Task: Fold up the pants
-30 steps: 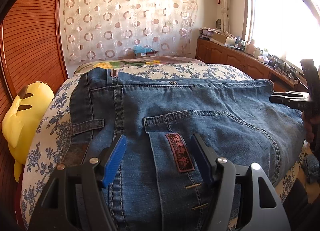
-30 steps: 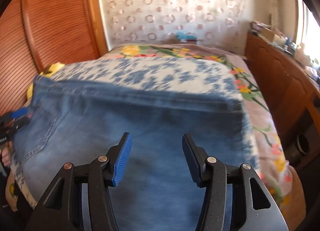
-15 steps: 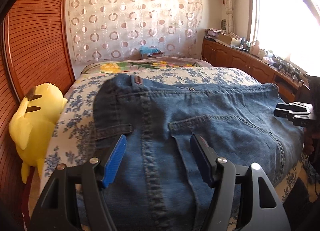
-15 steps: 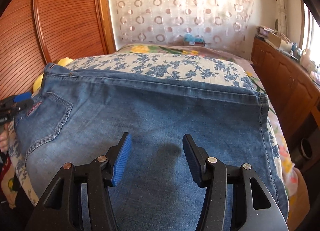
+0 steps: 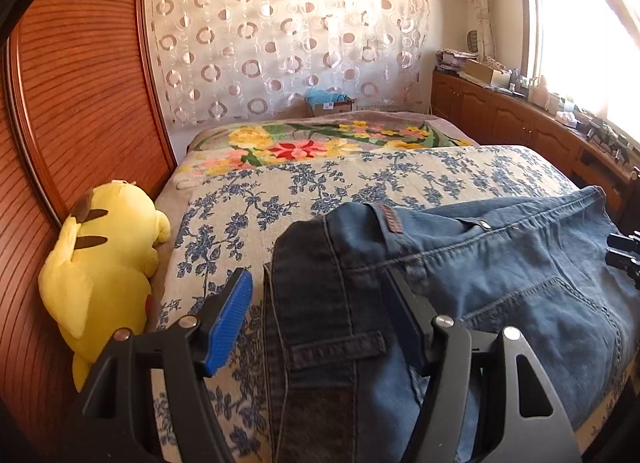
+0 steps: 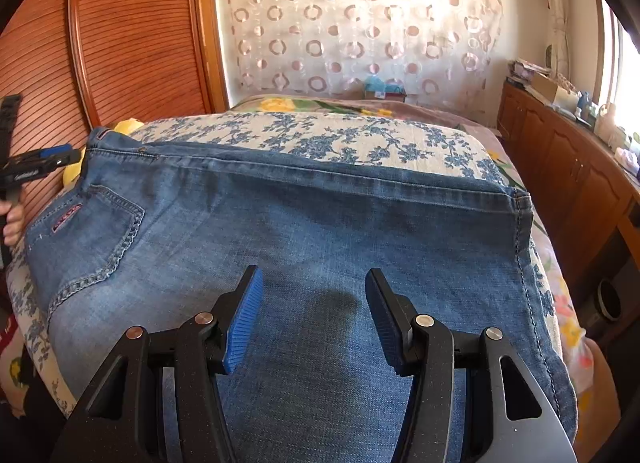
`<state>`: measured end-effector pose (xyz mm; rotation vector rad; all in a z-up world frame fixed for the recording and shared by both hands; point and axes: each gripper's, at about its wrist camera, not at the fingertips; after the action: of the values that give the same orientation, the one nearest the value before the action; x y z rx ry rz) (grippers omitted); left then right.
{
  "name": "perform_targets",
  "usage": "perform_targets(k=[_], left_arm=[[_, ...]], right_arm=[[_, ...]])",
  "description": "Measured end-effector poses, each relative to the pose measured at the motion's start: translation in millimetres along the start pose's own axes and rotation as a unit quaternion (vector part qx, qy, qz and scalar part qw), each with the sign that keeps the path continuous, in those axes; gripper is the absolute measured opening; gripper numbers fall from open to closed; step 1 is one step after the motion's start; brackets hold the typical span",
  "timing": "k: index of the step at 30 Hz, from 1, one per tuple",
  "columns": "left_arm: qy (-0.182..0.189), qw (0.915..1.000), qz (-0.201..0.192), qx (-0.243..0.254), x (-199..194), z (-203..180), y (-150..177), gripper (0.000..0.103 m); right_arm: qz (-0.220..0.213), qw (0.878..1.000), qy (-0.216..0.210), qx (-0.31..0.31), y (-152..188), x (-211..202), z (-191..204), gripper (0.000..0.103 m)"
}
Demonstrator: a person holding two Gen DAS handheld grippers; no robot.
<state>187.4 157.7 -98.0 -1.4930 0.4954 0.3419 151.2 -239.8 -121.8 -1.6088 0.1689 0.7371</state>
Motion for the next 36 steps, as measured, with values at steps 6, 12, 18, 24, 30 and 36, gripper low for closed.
perform_targets(k=[6,12,18,24,30,36], left_arm=[[0.01,0.9991,0.035,-0.019,28.1,8.4,-7.0,0.066],[0.012,0.9992,0.039,0.0,35.2,-3.4,-22.6,0.066],[0.03,0.9986,0.043,-0.007,39.8,-6.7,-27.3,0.053],[0.025,0.9982,0.054,0.001,46.2,-14.3,-23.4,0.014],[-0.008,0.999,0.043,0.006,39.3,-9.6,-26.1,0.002],[-0.009,0.9993,0.033,-0.016,30.4,10.7,-29.7,0.011]], right_arm=[[-0.001,1.0,0.001,0.0,0.5,-0.4,0.3,0.054],[-0.002,1.0,0.001,-0.001,1.5,-1.7,1.1,0.054],[-0.004,1.0,0.001,-0.001,1.4,-2.5,1.0,0.054],[-0.004,1.0,0.001,0.0,0.4,-2.8,1.8,0.054],[-0.005,1.0,0.001,0.0,-0.1,-2.9,1.8,0.054],[-0.004,1.0,0.0,0.0,-0.5,-3.4,1.9,0.054]])
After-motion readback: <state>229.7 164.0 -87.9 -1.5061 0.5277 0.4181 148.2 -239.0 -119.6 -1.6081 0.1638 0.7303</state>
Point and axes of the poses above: each gripper's, at about its wrist camera, not at the fingertips, and x roughly the way its jaws point, z to its left, y to its underside, and after that the axes turned 8 degrees about -z, right-handed
